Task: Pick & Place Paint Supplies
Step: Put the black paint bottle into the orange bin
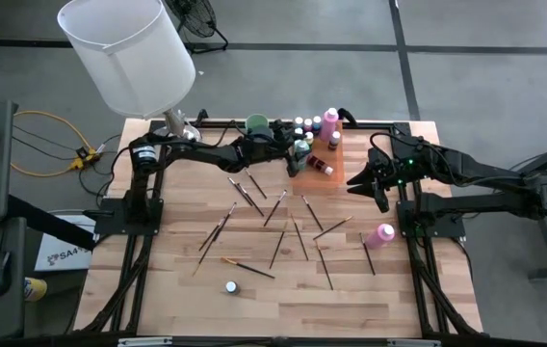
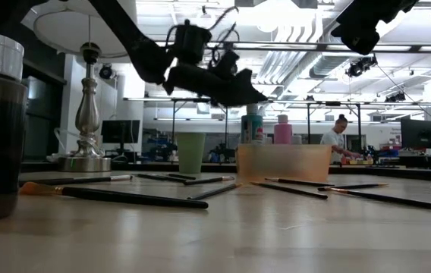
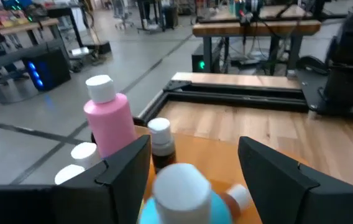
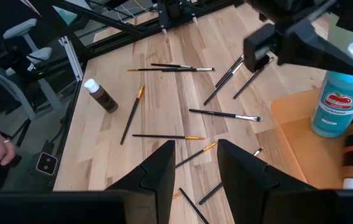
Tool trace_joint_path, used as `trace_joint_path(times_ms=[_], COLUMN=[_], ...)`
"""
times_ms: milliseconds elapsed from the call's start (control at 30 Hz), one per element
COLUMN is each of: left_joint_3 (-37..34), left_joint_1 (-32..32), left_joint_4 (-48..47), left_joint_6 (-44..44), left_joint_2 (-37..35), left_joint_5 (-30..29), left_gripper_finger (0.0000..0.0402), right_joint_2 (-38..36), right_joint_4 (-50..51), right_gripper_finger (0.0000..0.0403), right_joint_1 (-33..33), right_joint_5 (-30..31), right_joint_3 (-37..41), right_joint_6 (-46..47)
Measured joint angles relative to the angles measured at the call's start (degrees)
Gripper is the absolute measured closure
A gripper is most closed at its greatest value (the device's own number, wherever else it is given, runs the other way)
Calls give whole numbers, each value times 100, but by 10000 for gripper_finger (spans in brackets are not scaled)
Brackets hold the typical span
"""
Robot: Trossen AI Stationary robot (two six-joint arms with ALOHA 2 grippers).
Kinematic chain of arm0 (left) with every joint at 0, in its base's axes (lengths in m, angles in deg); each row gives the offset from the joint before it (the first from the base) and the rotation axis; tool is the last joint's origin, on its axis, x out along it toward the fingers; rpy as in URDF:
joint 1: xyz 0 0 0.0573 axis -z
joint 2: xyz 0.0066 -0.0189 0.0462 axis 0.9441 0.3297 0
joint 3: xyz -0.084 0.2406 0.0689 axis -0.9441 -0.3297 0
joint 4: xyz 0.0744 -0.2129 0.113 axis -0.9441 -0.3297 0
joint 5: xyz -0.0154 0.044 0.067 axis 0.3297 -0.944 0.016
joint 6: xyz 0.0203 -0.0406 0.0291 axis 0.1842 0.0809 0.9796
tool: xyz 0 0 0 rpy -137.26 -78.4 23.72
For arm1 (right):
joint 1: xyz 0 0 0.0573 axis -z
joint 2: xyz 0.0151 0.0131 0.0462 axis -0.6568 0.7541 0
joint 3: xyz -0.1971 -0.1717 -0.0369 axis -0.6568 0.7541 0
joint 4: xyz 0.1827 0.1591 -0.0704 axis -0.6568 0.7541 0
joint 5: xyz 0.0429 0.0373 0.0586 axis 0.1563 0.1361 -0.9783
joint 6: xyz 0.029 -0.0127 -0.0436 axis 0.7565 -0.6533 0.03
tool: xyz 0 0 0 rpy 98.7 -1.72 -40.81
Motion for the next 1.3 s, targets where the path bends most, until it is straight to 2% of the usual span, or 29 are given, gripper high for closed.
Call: trace_joint_path(times_ms=[167,300,567,633,833,967,1200,1300], left_joint_3=[7,8,7,7,5,-17,-678,-907], left_joint_1=[175,431,1213,1412,2034,2585,3430,3742], left_joint_4=[-368,-1061,-3945,-4651,-6549,-7359,-6985,-7139], left_joint_6=[435,598,595,600,649,651,600,447], left_joint_2=[-422,-911,-1998,-2231,-2780,-2872,-3350,-3593], left_joint_5=[-397,-449,-867,-722,608,814,817,641], left_gripper_finger=[162,162,162,162,162,162,162,162], right_joint_2=[0,0,2,2,1,2,4,0], right_joint_4=[0,0,1,-2,0,0,-3,-44], right_gripper_finger=[290,290,290,290,290,290,290,290], right_joint_1=[2,2,0,2,1,0,0,0], right_joint_5=[0,0,0,0,1,0,0,0], right_joint_3=[0,0,0,0,0,0,0,0], right_joint_6=[-1,-1,0,-1,-1,-1,0,-1])
